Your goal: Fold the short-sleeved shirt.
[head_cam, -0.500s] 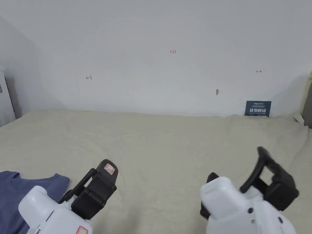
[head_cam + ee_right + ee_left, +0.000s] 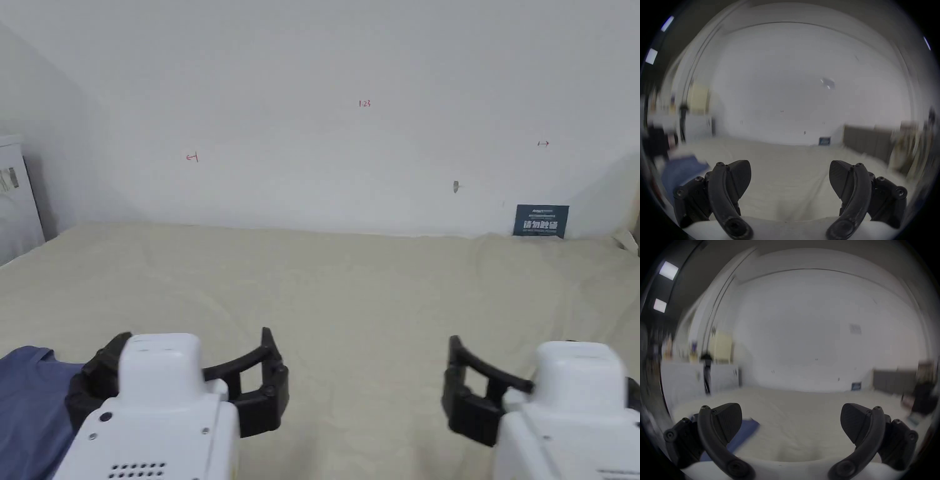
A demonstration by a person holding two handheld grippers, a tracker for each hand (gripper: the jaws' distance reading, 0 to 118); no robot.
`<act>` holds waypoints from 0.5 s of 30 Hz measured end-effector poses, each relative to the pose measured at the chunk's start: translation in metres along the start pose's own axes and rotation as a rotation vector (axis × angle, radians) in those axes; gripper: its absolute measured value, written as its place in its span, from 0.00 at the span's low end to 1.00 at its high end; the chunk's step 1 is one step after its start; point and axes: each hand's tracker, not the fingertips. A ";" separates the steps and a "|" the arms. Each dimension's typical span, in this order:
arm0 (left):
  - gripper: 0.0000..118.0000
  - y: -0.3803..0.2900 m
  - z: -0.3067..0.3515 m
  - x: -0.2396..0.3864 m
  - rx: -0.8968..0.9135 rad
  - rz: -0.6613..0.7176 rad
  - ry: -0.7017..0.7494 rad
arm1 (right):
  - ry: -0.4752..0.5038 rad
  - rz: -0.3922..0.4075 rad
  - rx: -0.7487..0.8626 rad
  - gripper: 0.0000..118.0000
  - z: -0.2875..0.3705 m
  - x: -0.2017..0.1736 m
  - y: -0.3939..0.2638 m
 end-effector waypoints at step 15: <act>1.00 -0.015 -0.005 -0.008 -0.086 0.059 -0.105 | -0.086 0.232 0.112 0.86 0.008 -0.009 -0.020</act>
